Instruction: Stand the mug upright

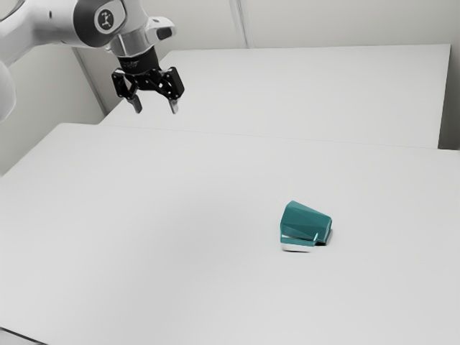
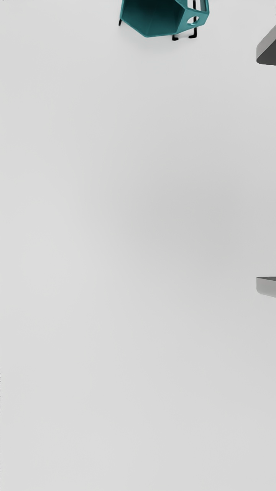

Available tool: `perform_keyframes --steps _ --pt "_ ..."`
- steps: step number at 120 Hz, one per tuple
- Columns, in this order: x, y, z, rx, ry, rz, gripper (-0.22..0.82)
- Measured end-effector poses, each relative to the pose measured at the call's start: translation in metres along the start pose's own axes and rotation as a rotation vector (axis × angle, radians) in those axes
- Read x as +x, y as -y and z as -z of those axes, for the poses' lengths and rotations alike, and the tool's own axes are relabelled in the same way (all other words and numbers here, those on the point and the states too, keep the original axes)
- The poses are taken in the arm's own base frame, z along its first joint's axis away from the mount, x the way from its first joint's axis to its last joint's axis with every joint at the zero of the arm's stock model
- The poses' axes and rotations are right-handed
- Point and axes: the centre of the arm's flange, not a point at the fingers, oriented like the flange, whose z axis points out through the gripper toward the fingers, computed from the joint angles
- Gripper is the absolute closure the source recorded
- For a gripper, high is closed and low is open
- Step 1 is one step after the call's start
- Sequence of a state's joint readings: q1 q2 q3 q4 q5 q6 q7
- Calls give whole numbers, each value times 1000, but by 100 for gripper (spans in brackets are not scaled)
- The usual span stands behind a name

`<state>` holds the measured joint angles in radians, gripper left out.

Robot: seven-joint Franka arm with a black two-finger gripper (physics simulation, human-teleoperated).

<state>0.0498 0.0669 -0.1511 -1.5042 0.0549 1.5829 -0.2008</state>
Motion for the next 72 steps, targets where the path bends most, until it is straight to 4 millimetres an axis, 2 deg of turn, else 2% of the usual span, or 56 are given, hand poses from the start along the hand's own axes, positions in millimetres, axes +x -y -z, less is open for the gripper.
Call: perform_keyframes --steps 52,72 --pt "-5 -4 2 -49 -4 -30 0" --pt "-16 -14 -32 -220 90 9 0"
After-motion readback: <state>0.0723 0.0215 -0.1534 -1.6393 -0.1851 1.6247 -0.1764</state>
